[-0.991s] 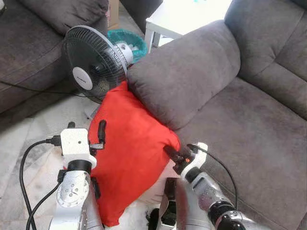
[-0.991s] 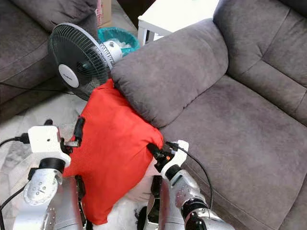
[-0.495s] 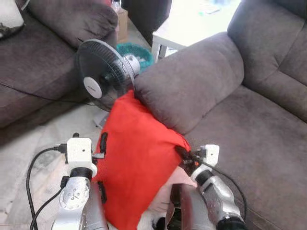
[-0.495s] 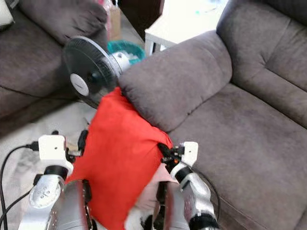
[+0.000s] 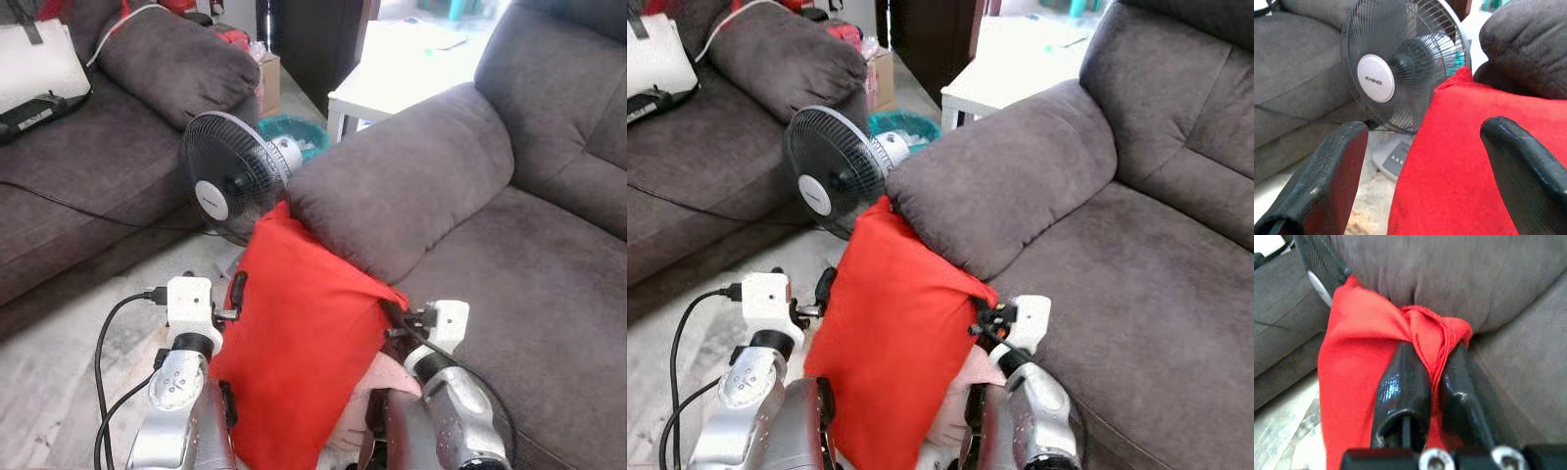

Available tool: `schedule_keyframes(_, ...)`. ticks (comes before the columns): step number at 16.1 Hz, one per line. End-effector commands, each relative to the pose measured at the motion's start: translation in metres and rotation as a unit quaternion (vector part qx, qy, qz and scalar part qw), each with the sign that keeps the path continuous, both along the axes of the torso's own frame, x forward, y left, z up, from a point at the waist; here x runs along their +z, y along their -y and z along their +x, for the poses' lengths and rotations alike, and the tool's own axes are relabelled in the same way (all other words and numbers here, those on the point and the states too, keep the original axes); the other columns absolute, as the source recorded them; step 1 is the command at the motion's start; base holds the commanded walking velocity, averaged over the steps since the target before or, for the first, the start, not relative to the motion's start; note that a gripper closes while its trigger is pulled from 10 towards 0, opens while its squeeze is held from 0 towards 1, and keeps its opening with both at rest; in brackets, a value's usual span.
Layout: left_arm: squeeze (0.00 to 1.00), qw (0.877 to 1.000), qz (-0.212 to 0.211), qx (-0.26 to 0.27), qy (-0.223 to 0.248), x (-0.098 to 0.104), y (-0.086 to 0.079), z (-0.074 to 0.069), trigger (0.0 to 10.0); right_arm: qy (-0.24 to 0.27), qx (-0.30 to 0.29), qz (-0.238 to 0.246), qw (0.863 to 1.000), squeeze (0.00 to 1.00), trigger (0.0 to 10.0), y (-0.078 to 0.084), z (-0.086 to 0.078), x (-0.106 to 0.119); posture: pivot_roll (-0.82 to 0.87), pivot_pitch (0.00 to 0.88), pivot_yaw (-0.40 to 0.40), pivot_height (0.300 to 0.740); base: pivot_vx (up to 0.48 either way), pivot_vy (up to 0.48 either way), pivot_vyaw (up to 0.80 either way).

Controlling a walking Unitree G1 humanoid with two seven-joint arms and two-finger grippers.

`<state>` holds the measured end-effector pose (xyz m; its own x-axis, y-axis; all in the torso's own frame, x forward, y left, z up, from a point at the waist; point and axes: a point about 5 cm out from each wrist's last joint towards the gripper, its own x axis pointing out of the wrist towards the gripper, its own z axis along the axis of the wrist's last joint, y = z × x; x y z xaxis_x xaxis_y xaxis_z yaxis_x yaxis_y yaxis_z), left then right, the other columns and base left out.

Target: Move the pillow to the sofa from floor

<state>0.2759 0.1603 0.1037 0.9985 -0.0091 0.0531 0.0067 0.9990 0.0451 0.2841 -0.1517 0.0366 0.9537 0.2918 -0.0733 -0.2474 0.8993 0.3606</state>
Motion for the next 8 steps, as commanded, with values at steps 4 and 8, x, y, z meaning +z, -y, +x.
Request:
schedule_keyframes(4, 0.0, 1.0, -0.011, -0.013, 0.005, -0.0019, 0.0053, 0.005, 10.0, 0.081, -0.055, -0.013, 0.995, 0.0, 10.0, 0.0202, 0.0135, 0.0328, 0.13, 0.018, -0.094, 0.537, 0.0, 0.0, 0.0)
schedule_keyframes(8, 0.0, 1.0, -0.001, -0.013, 0.015, 0.0, 0.0028, 0.0086, 10.0, 0.075, -0.057, -0.011, 0.995, 0.0, 10.0, 0.0155, 0.0212, 0.0348, 0.14, 0.009, -0.093, 0.537, -0.139, 0.0, 0.0)
